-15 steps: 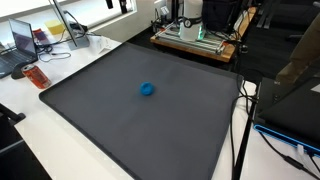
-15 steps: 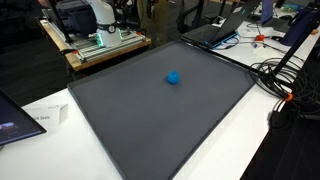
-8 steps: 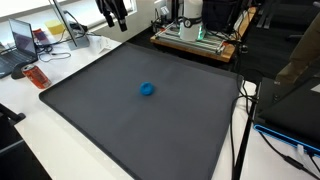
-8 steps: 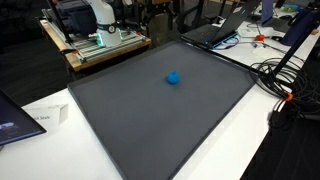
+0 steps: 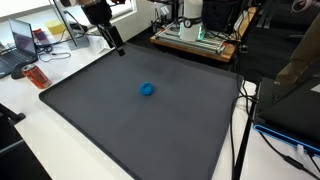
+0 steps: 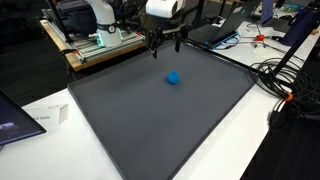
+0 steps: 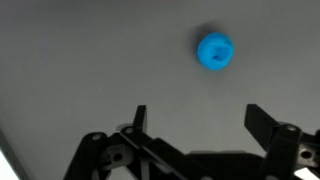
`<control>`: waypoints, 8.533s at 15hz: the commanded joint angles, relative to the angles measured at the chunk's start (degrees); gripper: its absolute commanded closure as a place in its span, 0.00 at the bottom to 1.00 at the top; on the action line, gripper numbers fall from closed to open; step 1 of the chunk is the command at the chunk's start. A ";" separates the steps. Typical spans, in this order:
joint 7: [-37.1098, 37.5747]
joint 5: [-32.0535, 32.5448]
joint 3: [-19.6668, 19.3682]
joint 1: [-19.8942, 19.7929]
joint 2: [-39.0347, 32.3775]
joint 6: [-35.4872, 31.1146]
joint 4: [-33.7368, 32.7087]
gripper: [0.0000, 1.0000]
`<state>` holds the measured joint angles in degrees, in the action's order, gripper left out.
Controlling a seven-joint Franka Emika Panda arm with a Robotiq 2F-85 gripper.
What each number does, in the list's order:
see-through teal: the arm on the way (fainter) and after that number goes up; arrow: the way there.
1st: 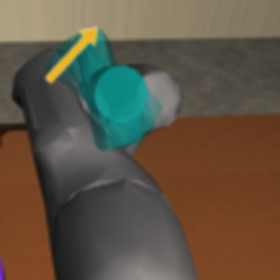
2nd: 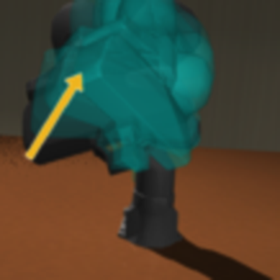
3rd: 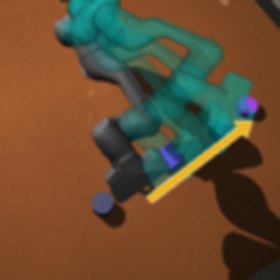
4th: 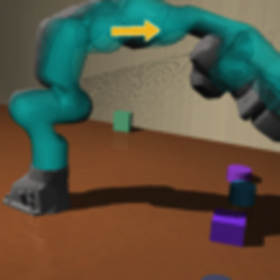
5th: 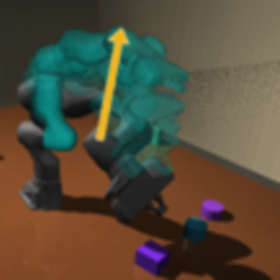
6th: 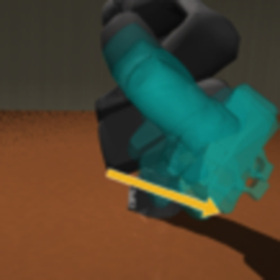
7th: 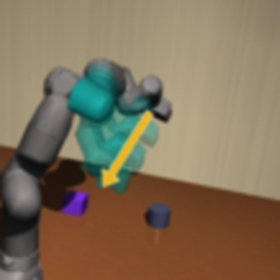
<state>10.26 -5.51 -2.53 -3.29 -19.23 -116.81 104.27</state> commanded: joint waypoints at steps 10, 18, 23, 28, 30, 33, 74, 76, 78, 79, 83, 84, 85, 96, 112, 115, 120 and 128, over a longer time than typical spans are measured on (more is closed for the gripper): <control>3.17 -13.04 0.06 -2.53 -12.44 12.67 -11.13 0.00; 8.62 -19.17 0.12 -3.90 -16.55 13.82 -12.57 0.00; 9.12 -21.15 0.34 -4.08 -19.06 15.82 -14.85 0.00; 8.15 -19.31 0.19 -3.25 -20.98 15.97 -17.53 0.00; 6.93 -17.09 0.31 -2.35 -21.34 16.68 -18.88 0.00; 6.13 -10.40 -0.30 0.59 -21.22 19.33 -21.02 0.00; -5.15 16.12 2.45 18.52 -36.05 31.99 -48.84 0.00; -6.03 17.77 2.31 19.71 -37.00 33.69 -50.27 0.00; -6.50 19.22 2.22 20.82 -37.91 35.59 -51.67 0.00; -6.74 19.64 2.29 21.29 -38.39 36.83 -52.52 0.00; -8.00 20.21 2.02 22.60 -39.43 39.05 -54.26 0.00; -8.58 20.15 2.13 22.63 -39.53 38.46 -54.45 0.00; -9.42 20.41 2.11 22.76 -39.48 37.98 -54.45 0.00; -17.89 21.46 2.77 25.11 -35.24 32.83 -48.09 0.00; -19.18 32.35 6.94 25.97 -16.86 28.09 -14.73 0.00; -16.76 31.88 8.88 24.57 -12.21 22.38 -7.46 0.00; -13.31 29.30 11.03 21.11 -1.98 8.66 6.12 0.00; -13.65 18.42 13.08 16.49 12.90 -8.58 22.06 0.00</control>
<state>-3.41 17.54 9.51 15.28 -13.35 -120.66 118.97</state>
